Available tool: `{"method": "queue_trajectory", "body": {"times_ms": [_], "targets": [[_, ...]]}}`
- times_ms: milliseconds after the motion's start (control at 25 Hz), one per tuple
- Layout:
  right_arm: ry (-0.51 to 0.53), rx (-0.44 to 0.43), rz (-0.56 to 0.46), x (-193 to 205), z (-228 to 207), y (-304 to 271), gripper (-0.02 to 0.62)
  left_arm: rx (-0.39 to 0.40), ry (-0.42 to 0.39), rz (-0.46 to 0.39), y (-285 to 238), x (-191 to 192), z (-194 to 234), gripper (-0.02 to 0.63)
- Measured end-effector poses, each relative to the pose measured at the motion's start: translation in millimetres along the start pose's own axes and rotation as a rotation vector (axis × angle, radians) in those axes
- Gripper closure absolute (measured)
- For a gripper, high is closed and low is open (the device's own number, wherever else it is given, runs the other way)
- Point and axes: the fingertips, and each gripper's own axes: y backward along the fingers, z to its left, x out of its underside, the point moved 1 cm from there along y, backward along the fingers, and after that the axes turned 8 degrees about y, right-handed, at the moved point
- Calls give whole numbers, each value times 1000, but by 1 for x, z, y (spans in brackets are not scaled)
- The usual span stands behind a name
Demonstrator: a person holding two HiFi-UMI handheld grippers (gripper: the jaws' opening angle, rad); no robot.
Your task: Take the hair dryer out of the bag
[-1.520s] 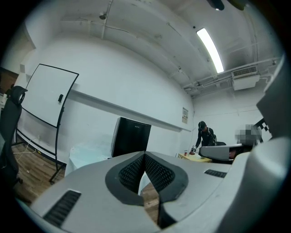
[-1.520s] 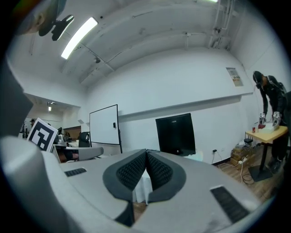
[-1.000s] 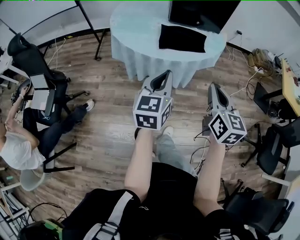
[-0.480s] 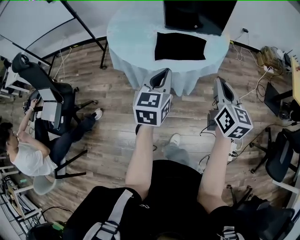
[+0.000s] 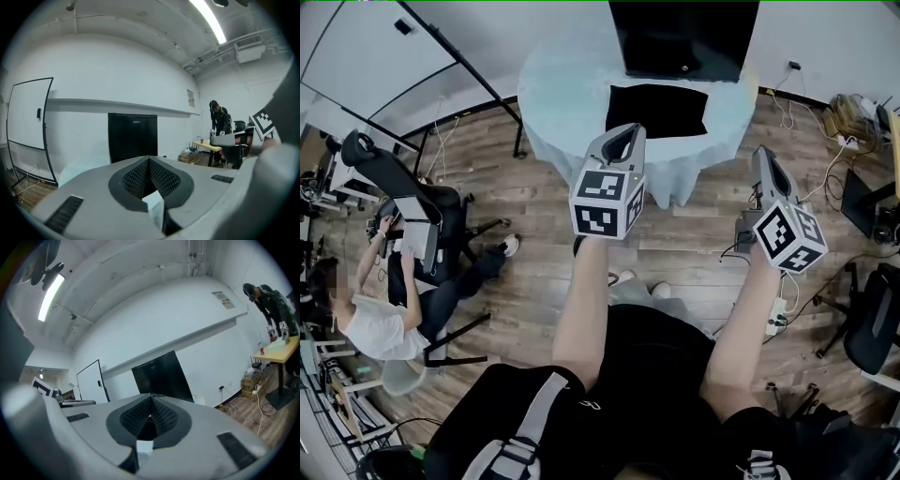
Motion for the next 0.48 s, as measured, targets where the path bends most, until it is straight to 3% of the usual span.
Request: {"method": "queue_trajectory", "body": {"times_ms": [480], "targets": [[30, 17, 20, -4, -24, -12, 591, 35, -49, 30, -46, 3, -7, 597]]}}
